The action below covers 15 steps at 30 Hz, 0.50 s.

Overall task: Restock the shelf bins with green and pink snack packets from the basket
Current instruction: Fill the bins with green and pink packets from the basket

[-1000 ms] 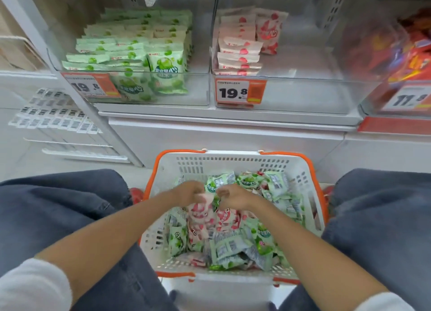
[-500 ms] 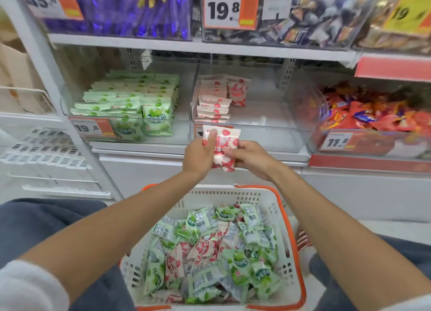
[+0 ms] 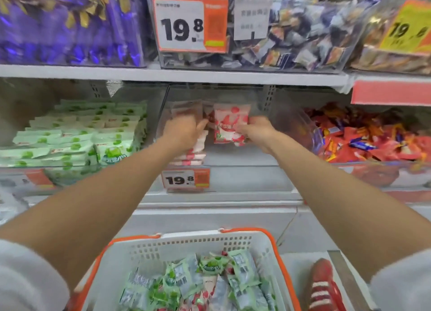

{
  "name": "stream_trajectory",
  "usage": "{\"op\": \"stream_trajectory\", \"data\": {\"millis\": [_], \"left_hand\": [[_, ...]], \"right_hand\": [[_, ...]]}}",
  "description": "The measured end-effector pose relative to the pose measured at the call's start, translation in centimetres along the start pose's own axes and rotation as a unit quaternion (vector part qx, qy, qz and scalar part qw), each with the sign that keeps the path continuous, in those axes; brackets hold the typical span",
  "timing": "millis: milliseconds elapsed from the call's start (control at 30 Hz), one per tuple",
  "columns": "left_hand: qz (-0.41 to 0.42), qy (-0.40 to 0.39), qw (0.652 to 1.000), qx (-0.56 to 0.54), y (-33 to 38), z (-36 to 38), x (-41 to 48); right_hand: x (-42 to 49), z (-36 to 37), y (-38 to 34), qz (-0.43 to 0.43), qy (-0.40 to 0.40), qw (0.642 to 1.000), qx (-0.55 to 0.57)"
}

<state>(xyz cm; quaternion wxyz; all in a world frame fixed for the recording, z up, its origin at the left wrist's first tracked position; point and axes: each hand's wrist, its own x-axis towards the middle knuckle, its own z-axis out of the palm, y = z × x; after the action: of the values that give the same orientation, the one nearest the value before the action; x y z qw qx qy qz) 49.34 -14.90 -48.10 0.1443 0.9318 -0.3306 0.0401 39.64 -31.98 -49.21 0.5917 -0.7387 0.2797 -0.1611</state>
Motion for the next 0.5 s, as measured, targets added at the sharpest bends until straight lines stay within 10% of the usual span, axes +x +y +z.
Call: {"op": "stream_trajectory", "data": {"millis": [500], "left_hand": [[0.002, 0.047, 0.997, 0.065, -1.7, 3.1, 2.3]], "right_hand": [[12.3, 7.2, 3.3, 0.029, 0.094, 0.989, -0.113]]}}
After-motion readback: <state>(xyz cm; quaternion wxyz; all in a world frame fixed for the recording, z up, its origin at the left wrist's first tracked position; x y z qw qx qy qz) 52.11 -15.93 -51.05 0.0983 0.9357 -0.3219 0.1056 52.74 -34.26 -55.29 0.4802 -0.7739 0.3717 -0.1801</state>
